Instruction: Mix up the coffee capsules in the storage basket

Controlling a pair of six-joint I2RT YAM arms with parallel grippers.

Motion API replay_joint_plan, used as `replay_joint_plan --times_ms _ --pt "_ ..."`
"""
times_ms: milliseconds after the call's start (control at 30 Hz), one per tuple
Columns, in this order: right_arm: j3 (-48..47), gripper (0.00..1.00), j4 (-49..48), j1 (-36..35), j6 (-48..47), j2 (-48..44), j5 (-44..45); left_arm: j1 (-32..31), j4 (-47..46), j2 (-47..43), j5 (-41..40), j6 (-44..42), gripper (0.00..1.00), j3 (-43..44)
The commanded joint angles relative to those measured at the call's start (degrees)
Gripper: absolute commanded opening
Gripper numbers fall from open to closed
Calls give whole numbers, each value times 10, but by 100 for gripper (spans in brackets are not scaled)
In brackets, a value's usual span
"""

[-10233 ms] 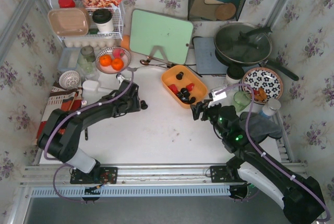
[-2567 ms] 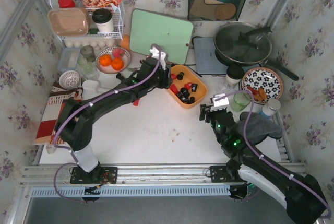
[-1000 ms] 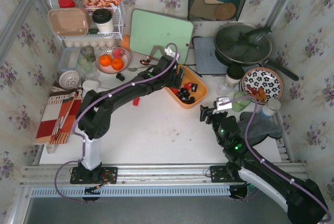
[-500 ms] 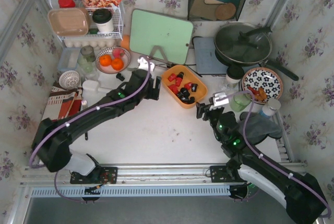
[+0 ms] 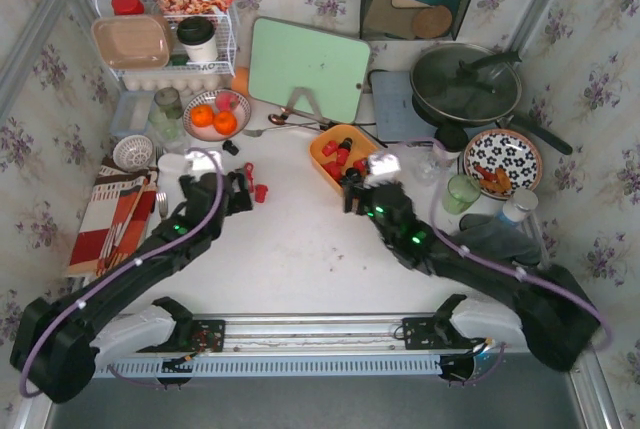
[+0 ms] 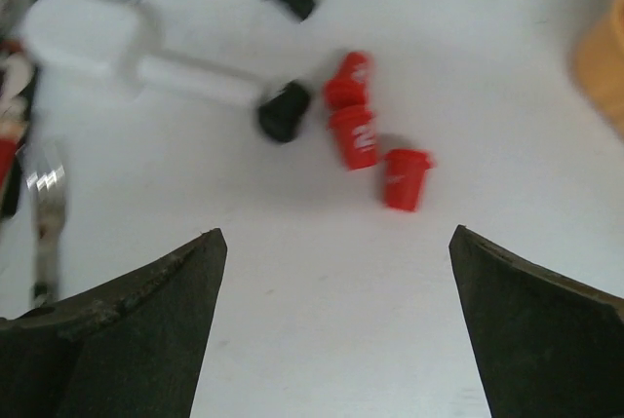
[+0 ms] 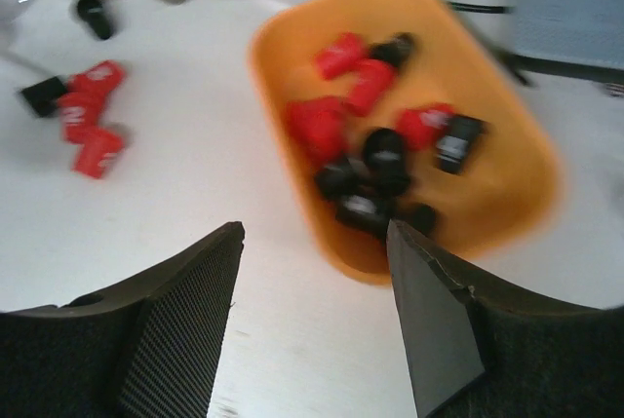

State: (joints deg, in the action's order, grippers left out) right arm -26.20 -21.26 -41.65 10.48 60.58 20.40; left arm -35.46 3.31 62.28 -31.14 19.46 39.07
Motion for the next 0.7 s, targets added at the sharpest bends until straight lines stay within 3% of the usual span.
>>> replay_joint_plan --times_ms 0,267,667 --pt "-94 68 7 -48 41 112 38 58 -16 -62 31 58 99 -67" --pt "-262 68 52 -114 79 304 41 89 -32 -103 39 68 99 -140" --pt "-454 60 126 -131 180 504 -5 105 -44 -129 49 116 99 -165"
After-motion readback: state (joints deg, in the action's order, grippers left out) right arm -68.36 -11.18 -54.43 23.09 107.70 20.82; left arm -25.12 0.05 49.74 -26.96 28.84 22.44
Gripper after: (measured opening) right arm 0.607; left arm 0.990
